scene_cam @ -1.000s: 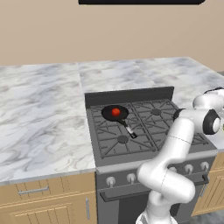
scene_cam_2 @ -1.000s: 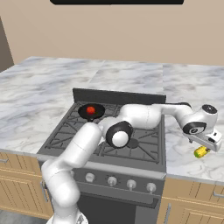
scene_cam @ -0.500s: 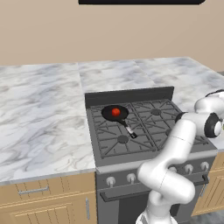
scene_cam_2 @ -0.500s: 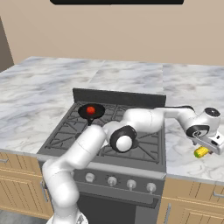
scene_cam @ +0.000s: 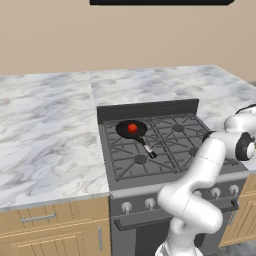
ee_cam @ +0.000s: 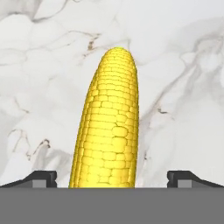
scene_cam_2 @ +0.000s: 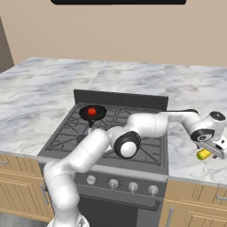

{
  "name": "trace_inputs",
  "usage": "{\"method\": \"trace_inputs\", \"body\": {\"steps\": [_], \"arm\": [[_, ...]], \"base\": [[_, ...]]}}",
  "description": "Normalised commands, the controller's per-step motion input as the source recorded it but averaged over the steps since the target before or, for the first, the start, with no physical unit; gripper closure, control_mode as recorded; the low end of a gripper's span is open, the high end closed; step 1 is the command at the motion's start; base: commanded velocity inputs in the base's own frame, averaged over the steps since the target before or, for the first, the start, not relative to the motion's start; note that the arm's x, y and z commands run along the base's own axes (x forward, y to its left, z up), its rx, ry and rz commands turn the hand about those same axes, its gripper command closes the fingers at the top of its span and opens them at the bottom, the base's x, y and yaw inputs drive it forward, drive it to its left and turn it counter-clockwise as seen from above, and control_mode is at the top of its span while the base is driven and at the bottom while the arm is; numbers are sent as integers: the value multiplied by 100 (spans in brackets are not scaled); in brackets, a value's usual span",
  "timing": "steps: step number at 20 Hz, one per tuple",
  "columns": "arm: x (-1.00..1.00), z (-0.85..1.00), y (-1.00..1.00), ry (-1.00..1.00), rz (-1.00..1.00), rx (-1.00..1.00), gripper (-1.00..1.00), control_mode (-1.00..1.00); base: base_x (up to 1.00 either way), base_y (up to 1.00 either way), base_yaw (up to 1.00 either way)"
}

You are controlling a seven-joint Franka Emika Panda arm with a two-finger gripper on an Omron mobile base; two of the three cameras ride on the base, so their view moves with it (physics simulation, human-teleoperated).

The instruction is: Put the tomato and corn in the pan. Then turn on the rear left burner and set the heat to medium.

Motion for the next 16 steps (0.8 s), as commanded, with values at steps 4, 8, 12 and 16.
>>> {"method": "trace_inputs", "body": {"steps": [4, 8, 12, 16], "arm": [[0, -27, 4, 1, 0, 3, -100, -100], [0, -10, 0, 0, 0, 1, -100, -100], [0, 0, 0, 0, 0, 0, 100, -100], [0, 0, 0, 0, 0, 0, 100, -100]], "base": [[0, 0, 0], [0, 0, 0], [0, 0, 0], [0, 0, 0]]}}
